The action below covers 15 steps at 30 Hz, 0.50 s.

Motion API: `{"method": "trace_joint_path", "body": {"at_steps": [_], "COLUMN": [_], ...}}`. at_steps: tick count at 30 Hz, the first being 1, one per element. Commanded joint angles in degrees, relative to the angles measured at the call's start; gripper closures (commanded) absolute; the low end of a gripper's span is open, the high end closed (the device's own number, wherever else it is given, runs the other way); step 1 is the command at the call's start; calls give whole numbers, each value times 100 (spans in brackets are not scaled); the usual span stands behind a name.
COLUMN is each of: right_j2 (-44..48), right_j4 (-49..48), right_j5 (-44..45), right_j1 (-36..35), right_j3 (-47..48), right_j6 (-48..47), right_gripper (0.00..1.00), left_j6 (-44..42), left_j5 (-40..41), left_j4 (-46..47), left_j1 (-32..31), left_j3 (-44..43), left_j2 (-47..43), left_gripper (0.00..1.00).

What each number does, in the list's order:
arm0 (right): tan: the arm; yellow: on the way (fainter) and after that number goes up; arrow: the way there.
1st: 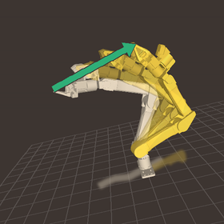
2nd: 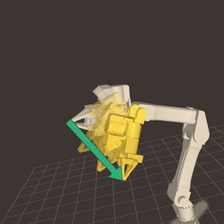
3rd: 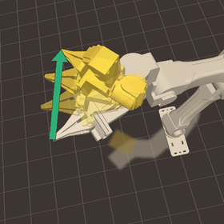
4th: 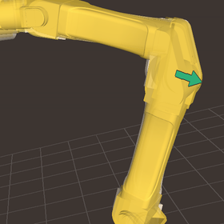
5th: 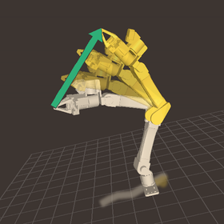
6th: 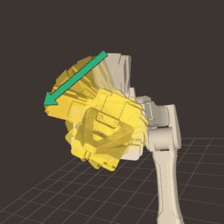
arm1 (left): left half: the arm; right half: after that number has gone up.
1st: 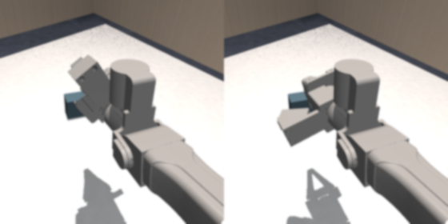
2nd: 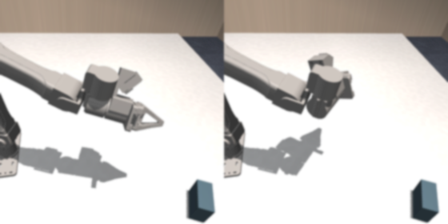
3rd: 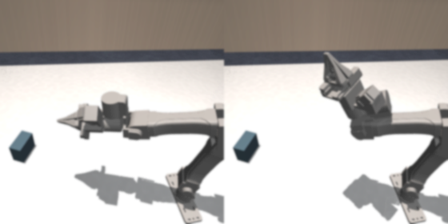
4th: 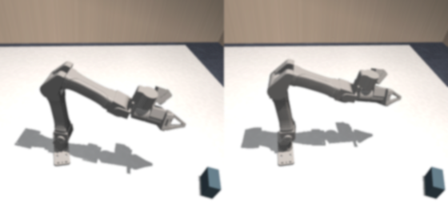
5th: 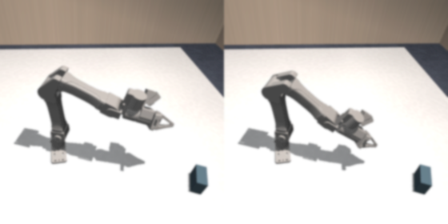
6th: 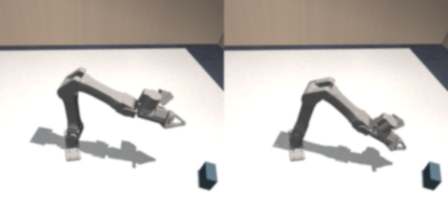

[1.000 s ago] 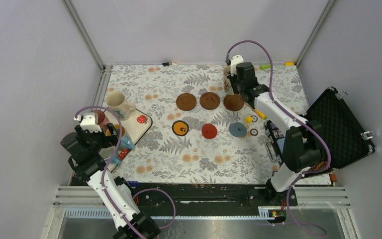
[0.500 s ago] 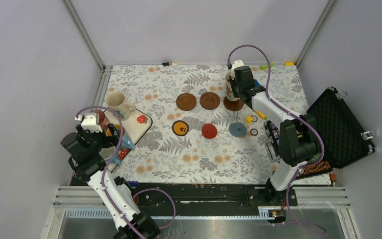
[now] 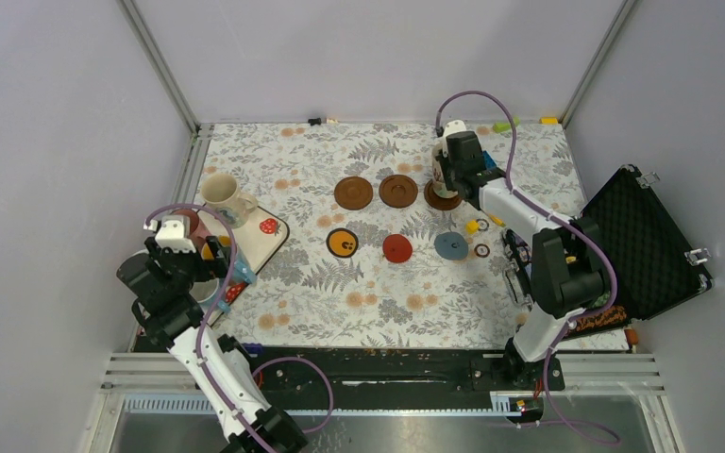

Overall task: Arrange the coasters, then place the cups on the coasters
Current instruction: Place the cup on the coaster.

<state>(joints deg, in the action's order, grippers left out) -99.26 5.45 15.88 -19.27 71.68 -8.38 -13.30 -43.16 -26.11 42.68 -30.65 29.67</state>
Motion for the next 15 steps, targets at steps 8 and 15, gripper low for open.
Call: {"method": "trace_joint_path", "body": {"at_steps": [8, 15], "right_j2": [560, 532], "right_j4": [-96, 342], "right_j5": [-84, -147], "right_j1": [37, 37], "right_j3": [109, 179], "right_j6": [168, -126], "right_gripper": [99, 72], "left_j6": [-67, -60], "left_j5": [-73, -79], "left_j4": [194, 194], "left_j1": [32, 28], "left_j3": [30, 36], "left_j2": [-117, -139], "left_gripper": [1, 1]}}
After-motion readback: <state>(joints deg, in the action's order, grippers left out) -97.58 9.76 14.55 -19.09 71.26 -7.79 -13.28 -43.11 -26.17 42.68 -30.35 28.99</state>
